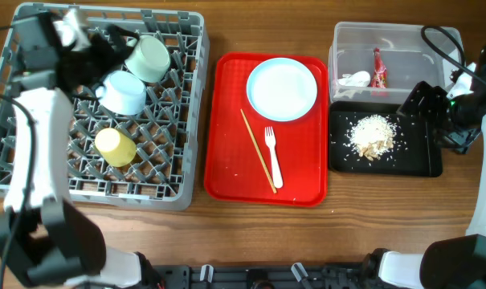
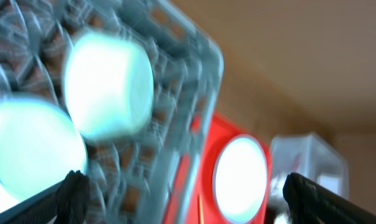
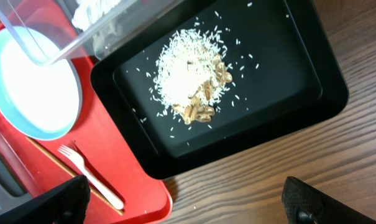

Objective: Sort waste into correct bins and load items into the dishwasher rack
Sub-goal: 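Reach the left gripper to the white plastic fork and grasp it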

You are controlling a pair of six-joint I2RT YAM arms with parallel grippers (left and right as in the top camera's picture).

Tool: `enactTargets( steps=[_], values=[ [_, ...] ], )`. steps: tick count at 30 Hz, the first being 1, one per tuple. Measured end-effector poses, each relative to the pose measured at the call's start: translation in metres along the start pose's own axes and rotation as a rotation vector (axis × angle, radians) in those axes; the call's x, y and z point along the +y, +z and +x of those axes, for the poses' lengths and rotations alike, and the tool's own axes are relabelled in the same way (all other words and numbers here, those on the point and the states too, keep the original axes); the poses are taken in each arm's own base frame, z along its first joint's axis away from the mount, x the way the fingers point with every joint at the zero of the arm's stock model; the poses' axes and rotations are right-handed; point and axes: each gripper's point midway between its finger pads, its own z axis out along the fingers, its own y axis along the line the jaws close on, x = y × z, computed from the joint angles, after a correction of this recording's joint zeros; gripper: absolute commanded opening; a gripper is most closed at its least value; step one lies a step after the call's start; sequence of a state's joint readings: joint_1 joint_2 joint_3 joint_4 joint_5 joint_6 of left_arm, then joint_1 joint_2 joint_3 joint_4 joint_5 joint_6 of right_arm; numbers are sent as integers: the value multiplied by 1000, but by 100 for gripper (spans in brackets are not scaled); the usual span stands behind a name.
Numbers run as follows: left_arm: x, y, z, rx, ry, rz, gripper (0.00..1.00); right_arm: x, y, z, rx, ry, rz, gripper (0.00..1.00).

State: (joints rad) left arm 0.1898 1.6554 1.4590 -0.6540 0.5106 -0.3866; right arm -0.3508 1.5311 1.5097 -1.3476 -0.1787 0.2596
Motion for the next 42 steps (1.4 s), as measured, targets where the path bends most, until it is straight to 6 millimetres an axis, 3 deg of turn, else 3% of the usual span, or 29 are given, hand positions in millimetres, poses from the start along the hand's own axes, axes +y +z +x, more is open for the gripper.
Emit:
enactTargets(
  steps=[5,8,12,17,22,24,28,36,42],
  values=[
    [-71,-3,82,133,168,-48,100,4,0,2,11,-4,-22,100],
    [-97,4,124,219,249,-39,100,10,0,4,20,-27,-57,100],
    [-127,9,165,276,337,-15,100,13,-1,5,26,-48,-79,100],
    [-126,24,205,299,333,-162,100,14,-1,5,26,-52,-84,100],
    [-118,79,265,393,341,-268,99,15,-1,5,27,-52,-87,100],
    [-115,105,287,419,360,-283,93,15,-1,5,26,-52,-87,100],
    [-118,137,316,435,391,-266,88,15,-1,5,27,-52,-87,100],
    [-109,158,348,478,424,-285,85,15,-1,5,27,-55,-87,100],
    [-107,158,359,495,443,-294,85,15,-1,5,27,-55,-87,100]
  ],
)
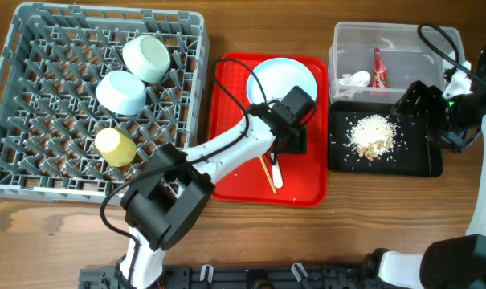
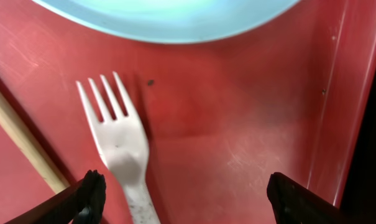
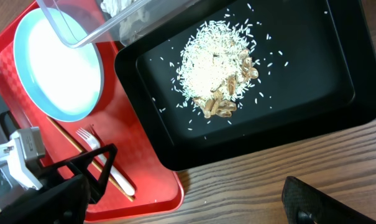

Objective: Sort waste into correct bins and load items into the dishwasher rack
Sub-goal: 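Reach the left gripper to the white plastic fork and grasp it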

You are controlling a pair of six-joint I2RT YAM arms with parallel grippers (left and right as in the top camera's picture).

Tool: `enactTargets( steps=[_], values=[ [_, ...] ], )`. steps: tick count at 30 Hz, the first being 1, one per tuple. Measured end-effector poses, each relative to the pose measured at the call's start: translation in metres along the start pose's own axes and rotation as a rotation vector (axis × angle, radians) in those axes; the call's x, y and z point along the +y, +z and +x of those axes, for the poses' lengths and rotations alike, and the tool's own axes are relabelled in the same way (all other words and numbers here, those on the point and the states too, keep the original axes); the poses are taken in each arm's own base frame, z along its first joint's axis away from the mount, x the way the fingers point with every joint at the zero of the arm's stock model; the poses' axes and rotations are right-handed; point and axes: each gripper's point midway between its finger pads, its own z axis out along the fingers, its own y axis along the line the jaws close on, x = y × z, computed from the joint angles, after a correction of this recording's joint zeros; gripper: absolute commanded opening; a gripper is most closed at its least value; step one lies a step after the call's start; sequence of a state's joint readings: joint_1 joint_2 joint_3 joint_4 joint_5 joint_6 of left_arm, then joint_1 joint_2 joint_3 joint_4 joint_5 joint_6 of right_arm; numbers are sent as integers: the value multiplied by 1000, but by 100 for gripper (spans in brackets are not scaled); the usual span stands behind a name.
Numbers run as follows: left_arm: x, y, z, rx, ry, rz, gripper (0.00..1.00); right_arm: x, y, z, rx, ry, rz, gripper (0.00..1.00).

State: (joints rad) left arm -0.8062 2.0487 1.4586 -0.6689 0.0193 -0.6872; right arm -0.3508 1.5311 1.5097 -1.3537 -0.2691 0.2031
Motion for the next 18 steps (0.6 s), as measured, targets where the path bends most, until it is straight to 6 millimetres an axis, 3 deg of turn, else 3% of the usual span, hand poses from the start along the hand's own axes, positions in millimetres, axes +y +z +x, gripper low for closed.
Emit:
enactTargets(
  steps=[10,12,15,16,18],
  values=[
    [4,14,8,27,-2,-26,83,0,0,0,0,0,0,100],
    [5,15,8,26,-5,-32,74,0,0,0,0,0,0,100],
    [8,15,11,34,-15,-51,44,0,0,0,0,0,0,100],
    [10,16,12,36,-14,-61,41,0,0,0,0,0,0,100],
    [12,16,12,35,-16,-67,45,0,0,0,0,0,0,100]
  ],
)
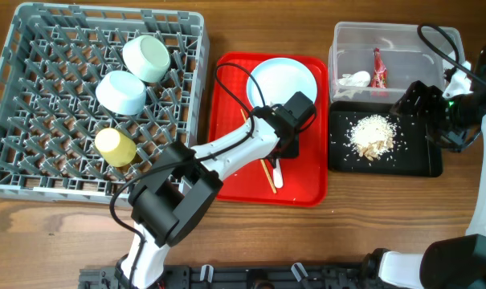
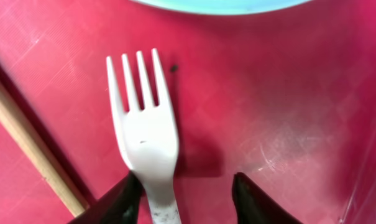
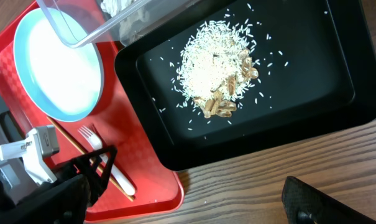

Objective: Sort waste into correct bins and load items into the dishwasher rack
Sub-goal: 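Reach the left gripper to the white plastic fork and grasp it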

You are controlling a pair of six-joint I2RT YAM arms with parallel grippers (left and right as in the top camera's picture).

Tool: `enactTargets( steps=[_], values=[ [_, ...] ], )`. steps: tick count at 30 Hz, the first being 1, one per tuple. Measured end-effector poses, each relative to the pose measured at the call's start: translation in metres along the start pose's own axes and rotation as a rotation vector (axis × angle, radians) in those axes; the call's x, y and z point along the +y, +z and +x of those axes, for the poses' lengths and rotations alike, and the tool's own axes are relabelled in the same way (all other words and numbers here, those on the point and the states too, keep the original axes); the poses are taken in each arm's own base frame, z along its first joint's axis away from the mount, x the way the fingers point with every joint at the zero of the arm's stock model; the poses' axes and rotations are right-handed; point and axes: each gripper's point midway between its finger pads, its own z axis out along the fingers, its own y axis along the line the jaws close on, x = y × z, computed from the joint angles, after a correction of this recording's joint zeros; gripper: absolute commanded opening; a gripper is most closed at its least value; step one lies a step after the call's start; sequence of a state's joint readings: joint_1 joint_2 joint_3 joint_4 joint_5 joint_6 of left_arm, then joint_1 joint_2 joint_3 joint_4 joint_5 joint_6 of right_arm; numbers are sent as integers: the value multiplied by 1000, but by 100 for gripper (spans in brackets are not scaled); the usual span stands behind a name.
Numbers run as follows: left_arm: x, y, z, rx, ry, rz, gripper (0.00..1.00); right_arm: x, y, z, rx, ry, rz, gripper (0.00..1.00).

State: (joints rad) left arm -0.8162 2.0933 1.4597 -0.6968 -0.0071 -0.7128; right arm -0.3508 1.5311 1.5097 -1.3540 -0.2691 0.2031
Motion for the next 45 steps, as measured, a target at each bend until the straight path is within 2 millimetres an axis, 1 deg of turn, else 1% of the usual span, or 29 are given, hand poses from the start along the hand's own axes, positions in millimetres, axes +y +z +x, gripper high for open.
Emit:
enactTargets(
  steps=[4,7,15,20,28,36,37,38,45],
  values=[
    [4,0,-2,-22,5,-28,45,0,0,0,0,0,0,100],
    [8,0,-4,-43,11,-61,40,0,0,0,0,0,0,100],
    [9,0,-2,-69,33,-102,38,0,0,0,0,0,0,100],
    [7,1,1,-78,48,-113,27,0,0,0,0,0,0,100],
    [7,1,2,-78,49,-114,19,0,0,0,0,0,0,100],
    [7,1,2,-78,49,-114,19,0,0,0,0,0,0,100],
    [7,1,2,-78,49,-114,16,0,0,0,0,0,0,100],
    [7,1,2,-78,49,-114,10,0,0,0,0,0,0,100],
    [7,1,2,-78,47,-113,9,0,0,0,1,0,0,100]
  ],
)
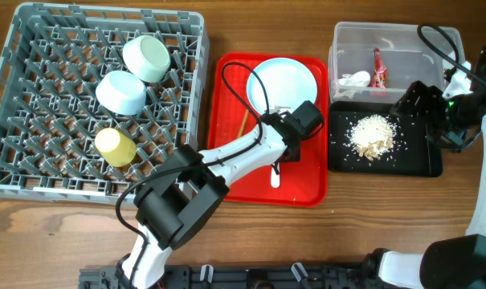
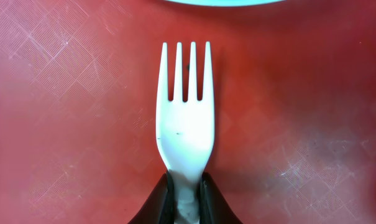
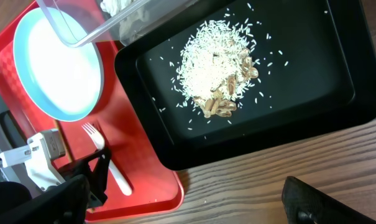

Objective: Sort waste into correct bins and load items into the dishwasher rack
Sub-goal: 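Reach the left gripper to the white plastic fork and grasp it, then carry the fork with the left gripper into the rack and release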

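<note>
A white plastic fork point(image 2: 183, 118) lies tines-up in the left wrist view on the red tray point(image 1: 226, 172). My left gripper point(image 2: 184, 193) is shut on the fork's neck, just below the tines. In the overhead view the fork's handle point(image 1: 275, 175) sticks out below the left gripper point(image 1: 293, 135). A pale blue plate point(image 1: 281, 84) rests at the tray's far end. The grey dishwasher rack point(image 1: 34, 104) stands at the left. My right gripper point(image 1: 423, 100) hangs open over the black tray's point(image 3: 324, 93) far edge, holding nothing.
The rack holds a pale green cup point(image 1: 146, 56), a light blue cup point(image 1: 120, 91) and a yellow cup point(image 1: 114, 146). Rice and scraps point(image 3: 215, 78) lie in the black tray. A clear bin point(image 1: 387, 48) behind it holds wrappers. A wooden chopstick point(image 1: 243, 124) is mostly hidden under my left arm.
My left gripper's jaws stood apart on either side of the fork's neck; now they are shut on it. The fork sits straight in the wrist view. The right arm has not moved.
My left gripper was first over the rack by the cups. Then it was open above the fork on the red tray, then lower with its jaws flanking the fork's neck. Now it grips the fork. The right gripper stayed open over the black tray throughout.
</note>
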You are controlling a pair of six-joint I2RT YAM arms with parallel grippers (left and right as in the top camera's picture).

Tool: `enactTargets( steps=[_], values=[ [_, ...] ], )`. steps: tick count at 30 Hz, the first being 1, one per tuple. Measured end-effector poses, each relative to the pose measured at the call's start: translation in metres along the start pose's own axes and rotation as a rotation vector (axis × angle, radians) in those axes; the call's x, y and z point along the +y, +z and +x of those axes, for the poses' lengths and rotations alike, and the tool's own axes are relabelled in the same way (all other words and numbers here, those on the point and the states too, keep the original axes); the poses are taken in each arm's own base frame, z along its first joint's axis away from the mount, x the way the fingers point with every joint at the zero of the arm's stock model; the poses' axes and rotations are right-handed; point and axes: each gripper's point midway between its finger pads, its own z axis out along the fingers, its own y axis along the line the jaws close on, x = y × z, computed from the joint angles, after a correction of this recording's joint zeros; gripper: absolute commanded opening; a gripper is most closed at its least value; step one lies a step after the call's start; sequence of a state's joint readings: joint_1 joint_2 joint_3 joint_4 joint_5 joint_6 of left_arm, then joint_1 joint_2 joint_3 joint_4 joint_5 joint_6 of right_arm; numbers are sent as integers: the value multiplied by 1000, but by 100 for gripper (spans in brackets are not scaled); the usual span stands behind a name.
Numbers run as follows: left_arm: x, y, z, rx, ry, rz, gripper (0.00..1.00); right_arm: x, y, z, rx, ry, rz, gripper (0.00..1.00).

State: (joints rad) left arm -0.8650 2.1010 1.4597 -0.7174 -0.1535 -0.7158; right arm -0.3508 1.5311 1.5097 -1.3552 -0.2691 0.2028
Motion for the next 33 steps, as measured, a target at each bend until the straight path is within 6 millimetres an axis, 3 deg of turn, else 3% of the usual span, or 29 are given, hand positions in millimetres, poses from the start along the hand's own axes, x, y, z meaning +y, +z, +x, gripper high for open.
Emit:
enactTargets(
  steps=[10,13,16,19,22,24,29,33],
  values=[
    [0,-2,-2,-14,3,-7,4,0,0,1,4,2,1,100],
    [4,-18,-6,-29,1,-3,4,0,0,2,6,2,1,100],
    [11,-49,-20,-66,6,26,4,0,0,2,6,2,1,100],
    [35,-92,-44,-129,-1,52,4,0,0,2,6,2,1,100],
    [81,-128,-76,-206,-33,45,4,0,0,2,6,2,1,100],
    [112,-140,-94,-244,-53,27,4,0,0,2,6,2,1,100],
    [191,-144,-122,-267,-95,-57,4,0,0,2,6,2,1,100],
    [223,-144,-128,-264,-119,-85,4,0,0,2,6,2,1,100]
  ],
)
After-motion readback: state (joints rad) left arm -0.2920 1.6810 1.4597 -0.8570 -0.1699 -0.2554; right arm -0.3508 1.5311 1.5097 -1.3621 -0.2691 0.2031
